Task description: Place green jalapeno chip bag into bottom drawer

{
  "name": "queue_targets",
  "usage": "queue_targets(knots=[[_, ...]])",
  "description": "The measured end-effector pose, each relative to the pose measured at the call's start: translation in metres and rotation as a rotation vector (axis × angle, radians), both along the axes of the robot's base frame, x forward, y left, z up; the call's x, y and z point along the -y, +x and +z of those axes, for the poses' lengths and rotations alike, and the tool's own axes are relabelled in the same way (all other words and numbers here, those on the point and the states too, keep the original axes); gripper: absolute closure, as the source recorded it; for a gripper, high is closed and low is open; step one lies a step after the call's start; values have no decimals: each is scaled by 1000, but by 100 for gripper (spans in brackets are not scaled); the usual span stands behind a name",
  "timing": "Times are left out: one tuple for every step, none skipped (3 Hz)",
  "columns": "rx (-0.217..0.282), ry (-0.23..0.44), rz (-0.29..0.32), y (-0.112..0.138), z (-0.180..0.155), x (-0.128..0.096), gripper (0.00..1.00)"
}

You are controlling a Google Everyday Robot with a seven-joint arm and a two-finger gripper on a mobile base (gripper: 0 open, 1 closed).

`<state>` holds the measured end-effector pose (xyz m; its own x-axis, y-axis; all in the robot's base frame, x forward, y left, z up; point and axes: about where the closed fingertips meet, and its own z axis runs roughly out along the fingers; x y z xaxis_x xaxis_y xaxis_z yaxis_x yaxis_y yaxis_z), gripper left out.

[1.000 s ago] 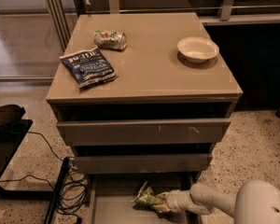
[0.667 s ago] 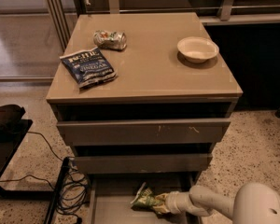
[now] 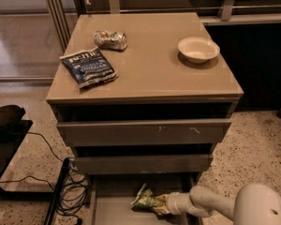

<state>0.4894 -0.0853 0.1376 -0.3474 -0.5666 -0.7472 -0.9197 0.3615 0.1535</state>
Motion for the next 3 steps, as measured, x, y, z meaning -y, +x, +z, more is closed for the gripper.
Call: queue_targets(knots=[[0,0,0,0,0,0,35],[0,0,0,0,0,0,12],[0,0,0,0,0,0,0]])
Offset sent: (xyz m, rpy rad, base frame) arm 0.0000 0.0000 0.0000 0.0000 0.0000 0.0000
